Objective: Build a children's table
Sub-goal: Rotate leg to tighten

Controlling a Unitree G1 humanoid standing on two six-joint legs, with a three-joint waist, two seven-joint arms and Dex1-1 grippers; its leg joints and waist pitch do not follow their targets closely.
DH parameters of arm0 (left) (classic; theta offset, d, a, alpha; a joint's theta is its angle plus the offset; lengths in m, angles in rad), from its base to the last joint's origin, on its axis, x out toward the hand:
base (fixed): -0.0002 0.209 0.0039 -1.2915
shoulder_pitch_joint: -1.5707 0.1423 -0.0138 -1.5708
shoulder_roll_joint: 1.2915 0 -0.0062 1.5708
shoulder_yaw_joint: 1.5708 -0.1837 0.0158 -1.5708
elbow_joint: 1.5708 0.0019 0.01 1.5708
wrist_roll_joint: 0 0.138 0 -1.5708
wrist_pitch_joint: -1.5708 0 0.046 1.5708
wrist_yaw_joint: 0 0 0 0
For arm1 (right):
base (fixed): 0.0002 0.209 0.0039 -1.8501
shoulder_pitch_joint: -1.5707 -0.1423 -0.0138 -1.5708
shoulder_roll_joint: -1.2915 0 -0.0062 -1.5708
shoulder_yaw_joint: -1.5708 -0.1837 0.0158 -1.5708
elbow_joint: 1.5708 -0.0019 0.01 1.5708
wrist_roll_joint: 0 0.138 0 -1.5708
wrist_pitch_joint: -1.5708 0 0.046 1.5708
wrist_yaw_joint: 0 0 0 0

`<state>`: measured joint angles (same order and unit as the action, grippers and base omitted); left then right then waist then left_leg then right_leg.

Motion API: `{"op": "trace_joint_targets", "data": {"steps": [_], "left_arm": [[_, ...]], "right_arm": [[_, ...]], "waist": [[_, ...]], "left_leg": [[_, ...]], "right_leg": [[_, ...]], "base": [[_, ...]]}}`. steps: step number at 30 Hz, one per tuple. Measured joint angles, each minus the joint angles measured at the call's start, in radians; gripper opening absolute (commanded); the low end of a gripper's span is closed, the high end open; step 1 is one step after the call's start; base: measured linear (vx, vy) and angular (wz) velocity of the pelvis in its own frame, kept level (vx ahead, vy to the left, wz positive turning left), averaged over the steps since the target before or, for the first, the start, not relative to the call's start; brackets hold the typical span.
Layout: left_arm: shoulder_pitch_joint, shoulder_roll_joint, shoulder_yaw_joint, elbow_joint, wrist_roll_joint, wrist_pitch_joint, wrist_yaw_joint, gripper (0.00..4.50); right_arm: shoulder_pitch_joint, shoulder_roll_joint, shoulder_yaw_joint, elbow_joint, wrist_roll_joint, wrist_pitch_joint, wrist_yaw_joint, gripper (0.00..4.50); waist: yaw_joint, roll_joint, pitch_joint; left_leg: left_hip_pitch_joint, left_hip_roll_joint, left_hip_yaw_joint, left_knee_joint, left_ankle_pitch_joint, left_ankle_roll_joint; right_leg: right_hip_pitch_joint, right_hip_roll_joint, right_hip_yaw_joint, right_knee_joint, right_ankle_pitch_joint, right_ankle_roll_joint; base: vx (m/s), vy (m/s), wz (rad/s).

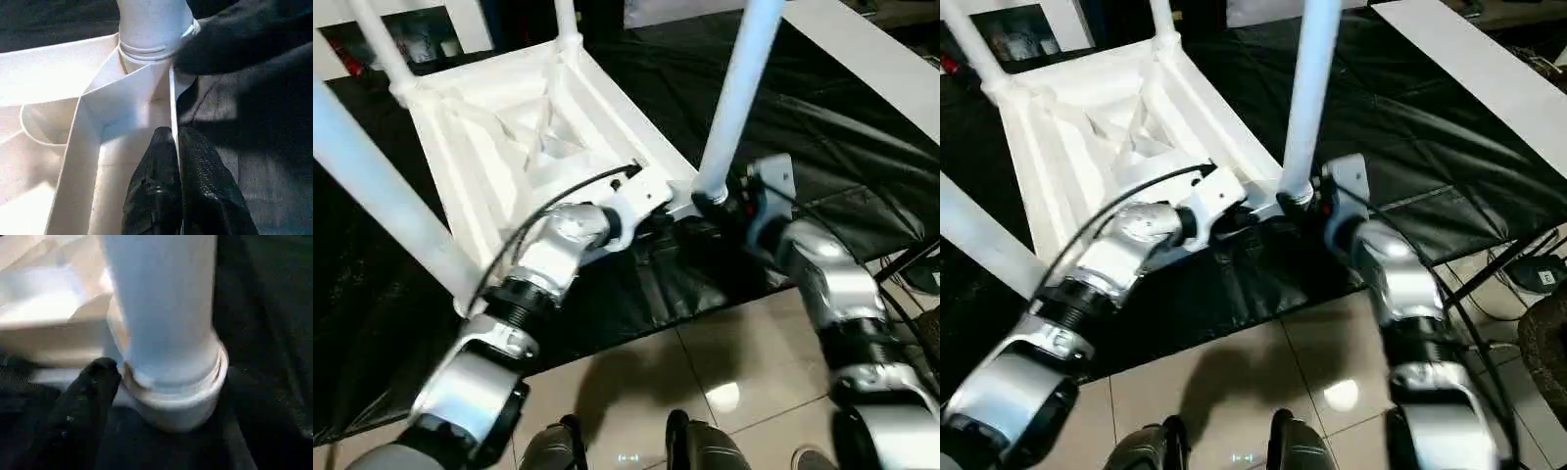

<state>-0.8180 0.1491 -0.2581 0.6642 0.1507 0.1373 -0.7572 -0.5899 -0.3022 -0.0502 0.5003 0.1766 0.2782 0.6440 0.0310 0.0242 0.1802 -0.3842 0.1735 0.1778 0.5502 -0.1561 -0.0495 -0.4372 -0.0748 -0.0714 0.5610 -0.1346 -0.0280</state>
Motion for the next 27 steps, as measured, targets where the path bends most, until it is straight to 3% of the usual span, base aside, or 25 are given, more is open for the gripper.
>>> {"op": "trace_joint_targets", "data": {"steps": [6, 15, 23, 27], "left_arm": [[0.013, 0.075, -0.017, 0.016, -0.030, -0.122, -0.164, 0.00], [0.021, 0.151, -0.035, 0.058, -0.068, -0.287, -0.389, 0.00], [0.025, 0.181, -0.064, 0.061, -0.090, -0.364, -0.523, 0.00], [0.025, 0.190, -0.067, 0.069, -0.090, -0.395, -0.545, 0.00]], "right_arm": [[0.016, -0.136, 0.036, -0.035, 0.025, -0.090, 0.274, 4.11], [0.009, -0.219, 0.101, -0.048, 0.068, -0.103, 0.579, 4.11], [0.000, -0.225, 0.137, -0.026, 0.093, -0.088, 0.716, 3.29], [-0.004, -0.225, 0.137, -0.023, 0.102, -0.082, 0.744, 3.07]], "waist": [[0.004, 0.001, 0.000], [0.033, 0.001, 0.000], [0.058, 0.000, 0.000], [0.058, -0.001, 0.000]], "left_leg": [[-0.001, 0.000, 0.000, 0.000, 0.002, 0.005], [-0.003, 0.000, 0.000, 0.004, 0.002, 0.007], [-0.004, 0.000, 0.000, 0.006, 0.001, 0.007], [-0.004, 0.000, 0.000, 0.007, 0.001, 0.007]], "right_leg": [[0.000, 0.000, 0.000, 0.001, 0.003, -0.005], [0.000, -0.001, -0.001, 0.002, 0.003, -0.005], [0.000, -0.001, 0.000, 0.003, 0.003, -0.005], [0.000, -0.001, 0.000, 0.004, 0.003, -0.005]], "base": [[0.000, 0.000, 0.00], [0.000, 0.000, 0.00], [0.000, 0.000, 0.00], [0.000, 0.000, 0.00]]}}
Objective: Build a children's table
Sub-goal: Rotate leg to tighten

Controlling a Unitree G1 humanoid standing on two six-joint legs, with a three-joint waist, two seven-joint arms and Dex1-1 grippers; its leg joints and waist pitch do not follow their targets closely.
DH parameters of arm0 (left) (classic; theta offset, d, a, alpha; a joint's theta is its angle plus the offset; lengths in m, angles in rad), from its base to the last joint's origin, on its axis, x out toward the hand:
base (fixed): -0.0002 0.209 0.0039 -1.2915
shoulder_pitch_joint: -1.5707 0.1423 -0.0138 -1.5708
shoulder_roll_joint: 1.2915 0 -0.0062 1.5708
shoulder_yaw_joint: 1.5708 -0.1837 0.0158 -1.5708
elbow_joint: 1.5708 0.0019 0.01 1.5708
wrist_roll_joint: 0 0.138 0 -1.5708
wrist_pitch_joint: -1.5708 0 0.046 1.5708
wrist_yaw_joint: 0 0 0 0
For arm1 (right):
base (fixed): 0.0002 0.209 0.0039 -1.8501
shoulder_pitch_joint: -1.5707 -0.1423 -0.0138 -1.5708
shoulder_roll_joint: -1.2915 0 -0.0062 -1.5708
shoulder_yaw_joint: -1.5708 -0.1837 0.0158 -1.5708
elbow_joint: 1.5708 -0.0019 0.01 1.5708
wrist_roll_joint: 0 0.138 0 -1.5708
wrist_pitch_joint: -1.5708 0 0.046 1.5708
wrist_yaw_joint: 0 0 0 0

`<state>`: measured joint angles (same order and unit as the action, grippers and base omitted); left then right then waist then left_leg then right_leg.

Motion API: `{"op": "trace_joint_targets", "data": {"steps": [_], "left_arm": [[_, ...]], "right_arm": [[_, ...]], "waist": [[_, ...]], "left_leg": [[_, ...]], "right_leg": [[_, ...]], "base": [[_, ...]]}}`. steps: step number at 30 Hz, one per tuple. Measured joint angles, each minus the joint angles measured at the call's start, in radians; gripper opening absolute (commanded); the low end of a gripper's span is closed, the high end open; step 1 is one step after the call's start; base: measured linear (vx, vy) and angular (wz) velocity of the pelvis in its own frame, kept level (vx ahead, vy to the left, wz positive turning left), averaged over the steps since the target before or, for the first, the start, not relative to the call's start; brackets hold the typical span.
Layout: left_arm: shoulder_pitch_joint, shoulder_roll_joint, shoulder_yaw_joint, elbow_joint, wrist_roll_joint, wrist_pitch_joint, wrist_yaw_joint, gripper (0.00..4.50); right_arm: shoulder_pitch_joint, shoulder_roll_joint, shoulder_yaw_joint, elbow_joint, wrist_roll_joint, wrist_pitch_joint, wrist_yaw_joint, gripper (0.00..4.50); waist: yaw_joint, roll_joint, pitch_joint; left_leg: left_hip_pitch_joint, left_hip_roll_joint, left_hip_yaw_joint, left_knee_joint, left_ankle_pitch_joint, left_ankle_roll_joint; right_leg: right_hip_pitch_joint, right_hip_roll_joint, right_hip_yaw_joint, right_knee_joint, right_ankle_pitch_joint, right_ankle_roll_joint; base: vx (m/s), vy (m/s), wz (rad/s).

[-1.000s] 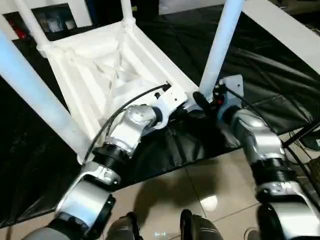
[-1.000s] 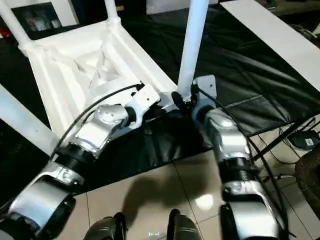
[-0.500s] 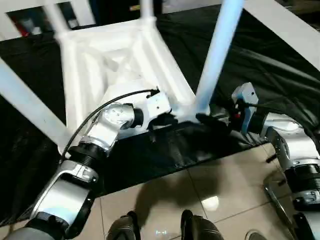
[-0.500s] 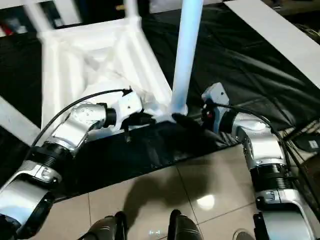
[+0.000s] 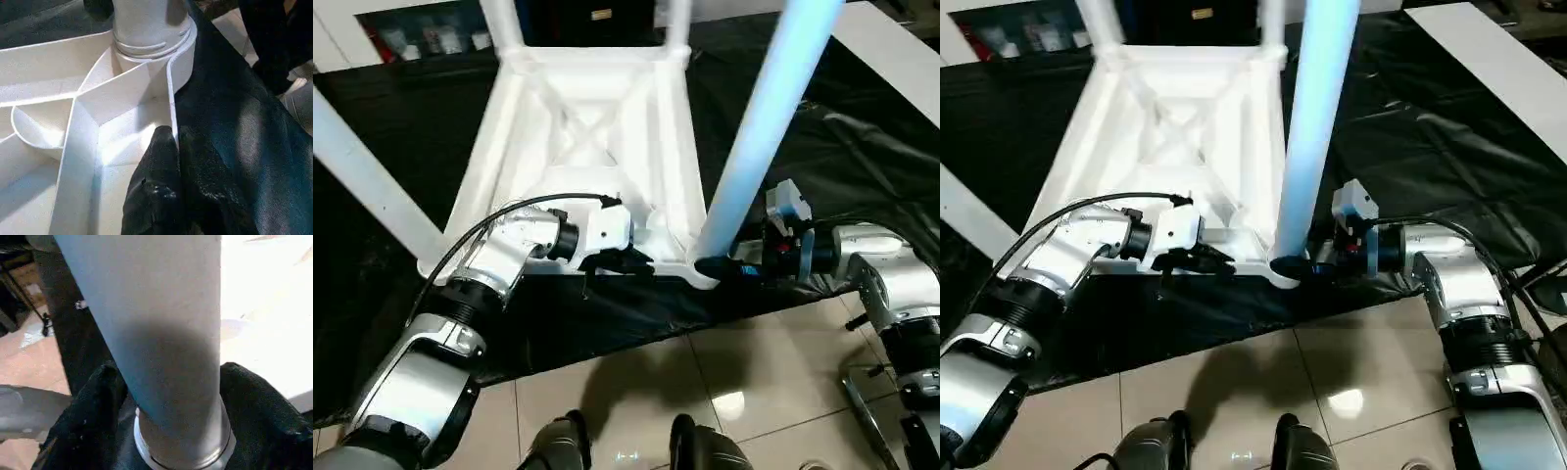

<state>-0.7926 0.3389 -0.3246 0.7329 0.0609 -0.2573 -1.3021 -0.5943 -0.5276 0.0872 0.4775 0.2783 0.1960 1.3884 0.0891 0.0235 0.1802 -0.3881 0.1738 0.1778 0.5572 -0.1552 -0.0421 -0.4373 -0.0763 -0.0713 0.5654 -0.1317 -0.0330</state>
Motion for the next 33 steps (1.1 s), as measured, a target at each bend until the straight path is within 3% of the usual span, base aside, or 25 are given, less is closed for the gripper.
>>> {"op": "trace_joint_targets", "data": {"steps": [12, 21, 24, 30, 33], "left_arm": [[0.001, 0.009, 0.000, 0.005, -0.005, -0.012, -0.025, 0.00], [0.005, 0.008, 0.006, 0.011, -0.017, 0.002, -0.025, 0.00], [0.018, 0.013, 0.026, -0.007, -0.020, 0.059, -0.004, 0.00], [0.017, -0.035, 0.077, -0.031, 0.016, 0.246, 0.203, 0.00], [-0.024, -0.100, 0.101, 0.009, 0.035, 0.339, 0.362, 0.00]], "right_arm": [[-0.020, -0.003, 0.000, 0.020, 0.005, 0.015, 0.043, 2.11], [0.005, 0.016, -0.014, -0.012, 0.013, 0.043, 0.008, 2.06], [0.011, 0.059, -0.014, -0.040, -0.002, 0.058, -0.078, 2.06], [-0.032, 0.197, -0.063, -0.015, -0.063, 0.123, -0.430, 2.03], [-0.123, 0.286, -0.096, 0.055, -0.114, 0.187, -0.675, 2.01]], "waist": [[0.000, -0.001, 0.000], [-0.002, 0.000, 0.000], [-0.016, -0.001, 0.001], [-0.064, -0.004, 0.003], [-0.088, -0.001, 0.005]], "left_leg": [[0.001, 0.000, 0.000, 0.002, 0.000, 0.000], [0.002, 0.000, 0.000, 0.003, 0.000, 0.000], [0.005, 0.000, 0.000, 0.004, -0.001, -0.003], [0.012, -0.002, -0.004, 0.005, -0.001, -0.008], [0.008, -0.002, -0.016, 0.005, -0.001, -0.008]], "right_leg": [[-0.001, 0.000, 0.001, 0.004, -0.001, 0.001], [-0.001, 0.000, 0.001, 0.006, -0.001, 0.001], [0.000, 0.000, 0.002, 0.010, -0.002, 0.003], [0.002, 0.000, 0.000, 0.004, -0.007, 0.010], [0.005, -0.003, -0.023, -0.019, -0.008, 0.011]], "base": [[0.000, 0.000, 0.00], [0.000, 0.000, 0.00], [0.000, 0.000, 0.00], [-0.050, 0.002, -0.07], [-0.064, 0.037, -0.20]]}}
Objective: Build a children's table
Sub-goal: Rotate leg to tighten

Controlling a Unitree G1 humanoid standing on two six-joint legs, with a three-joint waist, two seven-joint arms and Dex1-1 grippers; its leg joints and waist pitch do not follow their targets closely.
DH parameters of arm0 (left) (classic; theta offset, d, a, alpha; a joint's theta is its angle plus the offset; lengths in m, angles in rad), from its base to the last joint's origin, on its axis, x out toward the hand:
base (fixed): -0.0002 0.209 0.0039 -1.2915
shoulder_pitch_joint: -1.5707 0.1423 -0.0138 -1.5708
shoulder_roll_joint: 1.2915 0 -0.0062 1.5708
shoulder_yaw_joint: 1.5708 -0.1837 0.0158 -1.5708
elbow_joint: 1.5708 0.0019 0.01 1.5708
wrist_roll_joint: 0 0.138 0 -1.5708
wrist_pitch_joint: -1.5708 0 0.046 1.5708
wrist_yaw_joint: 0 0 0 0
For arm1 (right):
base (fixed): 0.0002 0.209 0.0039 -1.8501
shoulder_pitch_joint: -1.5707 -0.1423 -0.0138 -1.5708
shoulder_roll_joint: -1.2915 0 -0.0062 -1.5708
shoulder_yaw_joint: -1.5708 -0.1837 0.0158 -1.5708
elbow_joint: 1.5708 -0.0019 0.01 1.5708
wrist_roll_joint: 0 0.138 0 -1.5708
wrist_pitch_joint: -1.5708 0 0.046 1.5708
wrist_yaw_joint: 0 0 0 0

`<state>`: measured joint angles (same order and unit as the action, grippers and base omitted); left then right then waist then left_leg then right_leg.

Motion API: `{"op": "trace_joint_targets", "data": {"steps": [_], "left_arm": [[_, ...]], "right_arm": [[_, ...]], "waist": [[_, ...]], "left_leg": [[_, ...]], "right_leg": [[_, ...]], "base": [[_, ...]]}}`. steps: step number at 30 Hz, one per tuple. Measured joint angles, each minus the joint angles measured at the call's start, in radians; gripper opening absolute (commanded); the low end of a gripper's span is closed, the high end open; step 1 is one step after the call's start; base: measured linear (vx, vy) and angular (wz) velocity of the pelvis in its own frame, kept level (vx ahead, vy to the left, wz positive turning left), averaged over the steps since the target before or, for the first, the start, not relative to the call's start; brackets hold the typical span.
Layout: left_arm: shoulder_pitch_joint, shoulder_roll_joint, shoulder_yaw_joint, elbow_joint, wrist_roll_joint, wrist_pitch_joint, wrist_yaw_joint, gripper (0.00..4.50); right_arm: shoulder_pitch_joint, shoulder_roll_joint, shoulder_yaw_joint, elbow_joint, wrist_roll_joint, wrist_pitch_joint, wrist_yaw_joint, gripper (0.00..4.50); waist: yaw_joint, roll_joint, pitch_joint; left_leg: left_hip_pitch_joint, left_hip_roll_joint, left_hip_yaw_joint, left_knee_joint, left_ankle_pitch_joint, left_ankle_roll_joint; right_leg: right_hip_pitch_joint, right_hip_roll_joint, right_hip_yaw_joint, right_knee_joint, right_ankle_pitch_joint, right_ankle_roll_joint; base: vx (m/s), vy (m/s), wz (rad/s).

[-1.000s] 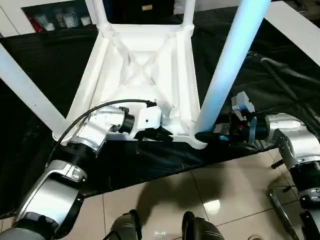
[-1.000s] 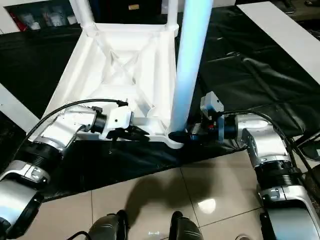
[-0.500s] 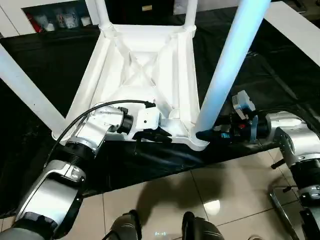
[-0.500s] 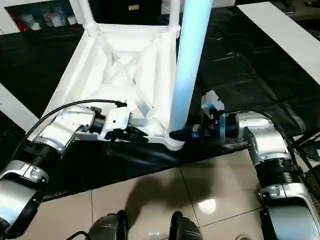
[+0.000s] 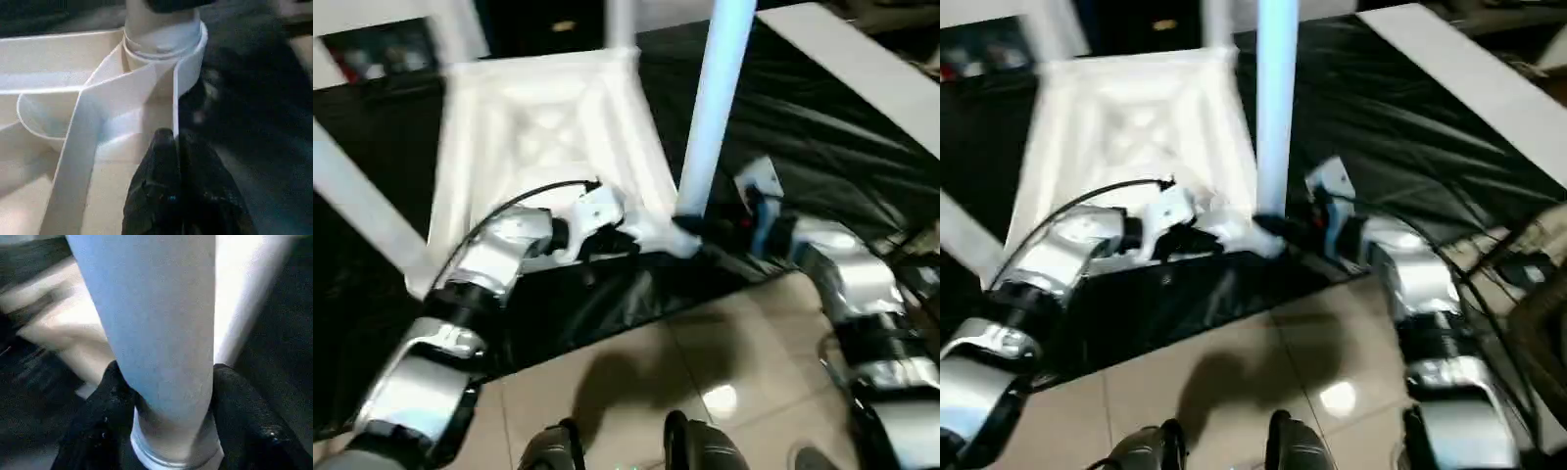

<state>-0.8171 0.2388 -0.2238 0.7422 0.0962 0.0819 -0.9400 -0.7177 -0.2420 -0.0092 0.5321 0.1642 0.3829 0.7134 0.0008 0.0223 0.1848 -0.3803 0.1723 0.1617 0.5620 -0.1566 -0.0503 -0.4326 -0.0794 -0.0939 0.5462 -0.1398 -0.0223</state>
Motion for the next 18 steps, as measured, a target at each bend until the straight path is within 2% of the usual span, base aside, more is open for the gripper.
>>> {"op": "trace_joint_targets", "data": {"steps": [1, 3, 4, 5, 6, 7, 8, 9, 10, 11, 12, 13, 14, 16, 18], "left_arm": [[-0.018, -0.032, 0.005, 0.013, 0.011, 0.033, 0.057, 0.00], [-0.026, -0.072, 0.014, 0.018, 0.015, 0.072, 0.117, 0.00], [-0.033, -0.094, 0.019, 0.022, 0.017, 0.098, 0.160, 0.00], [-0.037, -0.107, 0.022, 0.024, 0.017, 0.109, 0.185, 0.00], [-0.040, -0.118, 0.025, 0.024, 0.017, 0.118, 0.202, 0.00], [-0.043, -0.136, 0.026, 0.026, 0.018, 0.133, 0.225, 0.00], [-0.043, -0.138, 0.029, 0.025, 0.018, 0.135, 0.229, 0.00], [-0.043, -0.141, 0.030, 0.024, 0.018, 0.137, 0.230, 0.00], [-0.043, -0.146, 0.030, 0.020, 0.018, 0.139, 0.233, 0.00], [-0.043, -0.153, 0.030, 0.017, 0.018, 0.142, 0.236, 0.00], [-0.046, -0.158, 0.029, 0.013, 0.019, 0.149, 0.238, 0.00], [-0.046, -0.159, 0.028, 0.003, 0.020, 0.158, 0.240, 0.00], [-0.048, -0.159, 0.026, -0.005, 0.024, 0.161, 0.241, 0.00], [-0.048, -0.157, 0.016, -0.018, 0.028, 0.161, 0.240, 0.00], [-0.047, -0.150, 0.012, -0.020, 0.025, 0.153, 0.229, 0.00]], "right_arm": [[-0.031, 0.022, -0.009, 0.021, -0.017, 0.018, -0.084, 2.01], [-0.039, 0.047, -0.029, 0.034, -0.020, 0.023, -0.173, 2.01], [-0.048, 0.068, -0.043, 0.044, -0.022, 0.022, -0.231, 2.01], [-0.052, 0.078, -0.052, 0.049, -0.026, 0.020, -0.262, 2.01], [-0.050, 0.086, -0.062, 0.047, -0.027, 0.019, -0.283, 2.01], [-0.037, 0.089, -0.073, 0.037, -0.027, 0.018, -0.301, 2.35], [-0.038, 0.092, -0.075, 0.035, -0.027, 0.018, -0.306, 2.69], [-0.037, 0.096, -0.081, 0.029, -0.026, 0.015, -0.308, 2.69], [-0.038, 0.098, -0.083, 0.029, -0.025, 0.008, -0.311, 2.71], [-0.038, 0.098, -0.085, 0.028, -0.024, 0.003, -0.313, 2.74], [-0.038, 0.099, -0.090, 0.028, -0.024, -0.002, -0.315, 2.95], [-0.038, 0.099, -0.092, 0.029, -0.024, -0.011, -0.315, 3.06], [-0.035, 0.099, -0.092, 0.032, -0.026, -0.024, -0.315, 3.06], [-0.030, 0.099, -0.092, 0.041, -0.030, -0.049, -0.315, 3.18], [-0.022, 0.098, -0.091, 0.040, -0.030, -0.068, -0.304, 3.38]], "waist": [[-0.006, 0.005, 0.002], [-0.017, 0.012, 0.006], [-0.021, 0.019, 0.010], [-0.021, 0.022, 0.015], [-0.015, 0.021, 0.021], [0.001, 0.003, 0.023], [0.008, -0.014, 0.025], [0.016, -0.021, 0.026], [0.032, -0.014, 0.026], [0.037, -0.010, 0.028], [0.045, 0.002, 0.024], [0.043, 0.006, 0.022], [0.039, 0.007, 0.021], [0.031, 0.006, 0.022], [0.030, 0.007, 0.023]], "left_leg": [[-0.004, 0.000, -0.008, -0.002, 0.000, 0.000], [-0.002, 0.002, -0.018, -0.008, 0.000, 0.000], [0.002, 0.002, -0.020, -0.009, -0.001, 0.000], [0.004, 0.002, -0.019, -0.010, -0.001, 0.000], [0.003, 0.001, -0.013, -0.012, -0.001, 0.000], [0.015, -0.001, 0.014, -0.011, 0.000, -0.001], [0.031, -0.006, 0.031, -0.008, -0.002, -0.001], [0.032, -0.015, 0.031, 0.008, -0.012, -0.001], [0.023, -0.027, 0.002, 0.019, -0.030, 0.017], [0.015, -0.037, -0.022, 0.020, -0.032, 0.020], [0.015, -0.037, -0.037, 0.010, -0.024, 0.007], [0.013, -0.033, -0.043, -0.002, -0.010, -0.009], [0.012, -0.028, -0.041, -0.010, 0.002, -0.006], [0.012, -0.024, -0.028, -0.007, 0.007, -0.004], [0.014, -0.024, -0.020, -0.007, 0.007, -0.003]], "right_leg": [[0.004, -0.001, -0.014, -0.017, -0.001, 0.000], [0.019, -0.005, -0.037, -0.042, -0.002, 0.000], [0.027, -0.008, -0.046, -0.046, -0.003, 0.000], [0.029, -0.012, -0.048, -0.035, -0.012, -0.002], [0.025, -0.014, -0.038, 0.004, -0.043, -0.007], [0.015, -0.014, 0.007, 0.087, -0.091, -0.035], [0.000, -0.013, 0.036, 0.101, -0.095, -0.008], [-0.005, -0.012, 0.045, 0.100, -0.086, 0.007], [0.003, -0.010, 0.040, 0.095, -0.086, 0.007], [0.003, -0.009, 0.027, 0.087, -0.086, 0.007], [0.003, -0.007, 0.021, 0.080, -0.086, 0.007], [0.004, -0.004, 0.014, 0.067, -0.083, 0.004], [0.006, 0.002, 0.014, 0.057, -0.079, -0.003], [0.010, 0.003, 0.020, 0.036, -0.031, -0.026], [0.013, 0.002, 0.024, 0.028, -0.020, -0.024]], "base": [[-0.074, 0.055, -0.19], [-0.053, 0.062, -0.12], [0.000, 0.000, 0.00], [-0.067, 0.017, 0.10], [-0.067, 0.017, 0.10], [-0.047, -0.042, 0.21], [0.060, -0.107, 0.15], [0.060, -0.107, 0.15], [0.122, -0.089, -0.13], [0.094, -0.008, -0.26], [0.094, -0.008, -0.26], [0.000, 0.000, 0.00], [0.000, 0.000, 0.00], [0.000, 0.000, 0.00], [0.000, 0.000, 0.00]]}}
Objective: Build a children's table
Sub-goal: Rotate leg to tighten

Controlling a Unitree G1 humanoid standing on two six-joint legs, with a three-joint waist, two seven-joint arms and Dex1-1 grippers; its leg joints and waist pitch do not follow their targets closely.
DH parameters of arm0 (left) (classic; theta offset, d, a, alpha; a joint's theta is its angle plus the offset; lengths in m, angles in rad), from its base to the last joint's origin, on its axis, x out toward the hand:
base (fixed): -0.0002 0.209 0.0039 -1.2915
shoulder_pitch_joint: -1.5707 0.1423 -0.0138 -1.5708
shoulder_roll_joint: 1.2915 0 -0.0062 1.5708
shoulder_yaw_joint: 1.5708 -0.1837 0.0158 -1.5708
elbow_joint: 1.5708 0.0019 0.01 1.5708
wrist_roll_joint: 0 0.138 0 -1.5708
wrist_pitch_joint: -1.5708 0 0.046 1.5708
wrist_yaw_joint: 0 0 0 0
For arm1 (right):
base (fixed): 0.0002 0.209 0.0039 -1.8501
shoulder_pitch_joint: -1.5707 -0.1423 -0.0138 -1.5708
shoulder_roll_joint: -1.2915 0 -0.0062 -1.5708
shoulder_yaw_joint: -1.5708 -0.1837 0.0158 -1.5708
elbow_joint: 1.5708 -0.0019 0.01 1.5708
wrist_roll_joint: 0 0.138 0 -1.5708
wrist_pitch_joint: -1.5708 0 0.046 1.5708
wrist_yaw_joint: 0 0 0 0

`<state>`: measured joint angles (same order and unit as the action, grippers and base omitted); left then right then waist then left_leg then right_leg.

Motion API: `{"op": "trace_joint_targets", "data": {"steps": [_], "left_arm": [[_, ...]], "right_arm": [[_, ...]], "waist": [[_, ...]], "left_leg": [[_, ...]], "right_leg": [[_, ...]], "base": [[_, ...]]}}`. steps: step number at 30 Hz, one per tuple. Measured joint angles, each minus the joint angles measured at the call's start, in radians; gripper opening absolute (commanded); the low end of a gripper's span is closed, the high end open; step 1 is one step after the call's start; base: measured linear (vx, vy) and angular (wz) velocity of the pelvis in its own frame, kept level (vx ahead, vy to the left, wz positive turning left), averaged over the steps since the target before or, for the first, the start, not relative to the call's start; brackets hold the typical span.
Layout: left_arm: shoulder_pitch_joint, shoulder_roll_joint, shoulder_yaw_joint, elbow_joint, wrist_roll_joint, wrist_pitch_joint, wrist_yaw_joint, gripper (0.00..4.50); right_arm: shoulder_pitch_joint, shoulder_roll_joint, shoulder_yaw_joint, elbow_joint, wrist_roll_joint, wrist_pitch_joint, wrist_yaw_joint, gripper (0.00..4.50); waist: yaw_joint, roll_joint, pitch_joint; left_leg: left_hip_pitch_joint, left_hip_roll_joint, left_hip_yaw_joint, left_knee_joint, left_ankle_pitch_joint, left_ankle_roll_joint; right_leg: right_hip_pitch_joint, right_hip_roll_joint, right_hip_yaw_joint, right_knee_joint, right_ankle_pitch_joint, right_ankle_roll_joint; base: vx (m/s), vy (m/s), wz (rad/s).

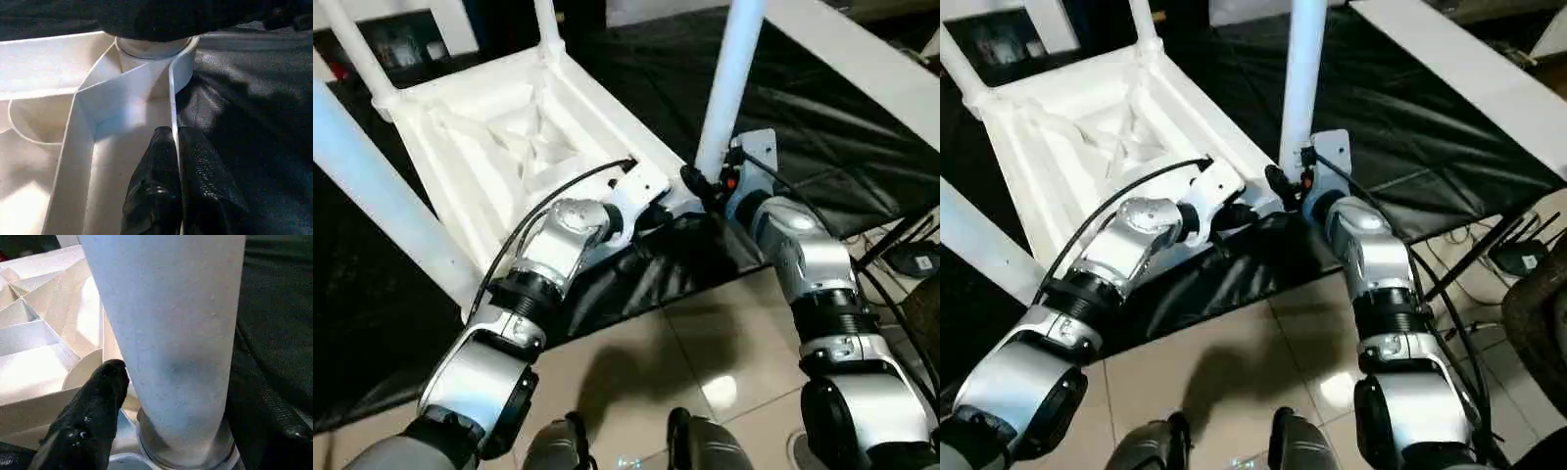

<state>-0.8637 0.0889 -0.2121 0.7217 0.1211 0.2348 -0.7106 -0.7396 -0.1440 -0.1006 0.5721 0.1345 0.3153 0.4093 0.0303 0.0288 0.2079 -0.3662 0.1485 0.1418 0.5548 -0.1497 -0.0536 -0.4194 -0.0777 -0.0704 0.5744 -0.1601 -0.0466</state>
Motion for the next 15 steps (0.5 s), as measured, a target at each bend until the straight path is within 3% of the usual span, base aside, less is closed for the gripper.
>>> {"op": "trace_joint_targets", "data": {"steps": [3, 8, 12, 15], "left_arm": [[0.001, 0.015, -0.005, -0.008, 0.000, -0.007, -0.017, 0.00], [-0.001, 0.050, -0.021, 0.000, 0.004, -0.064, -0.047, 0.00], [-0.019, 0.085, -0.022, 0.051, 0.003, -0.138, -0.066, 0.00], [-0.037, 0.106, -0.022, 0.091, 0.003, -0.192, -0.081, 0.00]], "right_arm": [[0.028, -0.019, 0.000, -0.023, 0.017, -0.015, 0.049, 3.60], [0.117, -0.068, 0.005, -0.125, 0.050, -0.003, 0.138, 4.03], [0.220, -0.110, 0.016, -0.235, 0.096, 0.071, 0.219, 4.45], [0.303, -0.144, 0.032, -0.337, 0.126, 0.121, 0.270, 4.49]], "waist": [[0.001, -0.001, 0.000], [0.003, -0.001, 0.000], [0.003, 0.000, 0.001], [0.004, 0.001, 0.001]], "left_leg": [[-0.002, 0.000, 0.003, -0.006, 0.000, 0.000], [-0.003, 0.000, 0.005, -0.009, -0.001, 0.002], [-0.003, 0.001, 0.005, -0.014, -0.001, 0.002], [-0.004, 0.001, 0.005, -0.017, -0.001, 0.002]], "right_leg": [[0.001, 0.000, 0.000, -0.013, 0.000, 0.001], [0.000, 0.000, 0.001, -0.015, 0.003, 0.004], [-0.003, 0.000, 0.000, -0.015, 0.006, 0.008], [-0.005, 0.000, 0.000, -0.015, 0.015, 0.018]], "base": [[0.000, 0.000, 0.00], [0.000, 0.000, 0.00], [0.000, 0.000, 0.00], [0.000, 0.000, 0.00]]}}
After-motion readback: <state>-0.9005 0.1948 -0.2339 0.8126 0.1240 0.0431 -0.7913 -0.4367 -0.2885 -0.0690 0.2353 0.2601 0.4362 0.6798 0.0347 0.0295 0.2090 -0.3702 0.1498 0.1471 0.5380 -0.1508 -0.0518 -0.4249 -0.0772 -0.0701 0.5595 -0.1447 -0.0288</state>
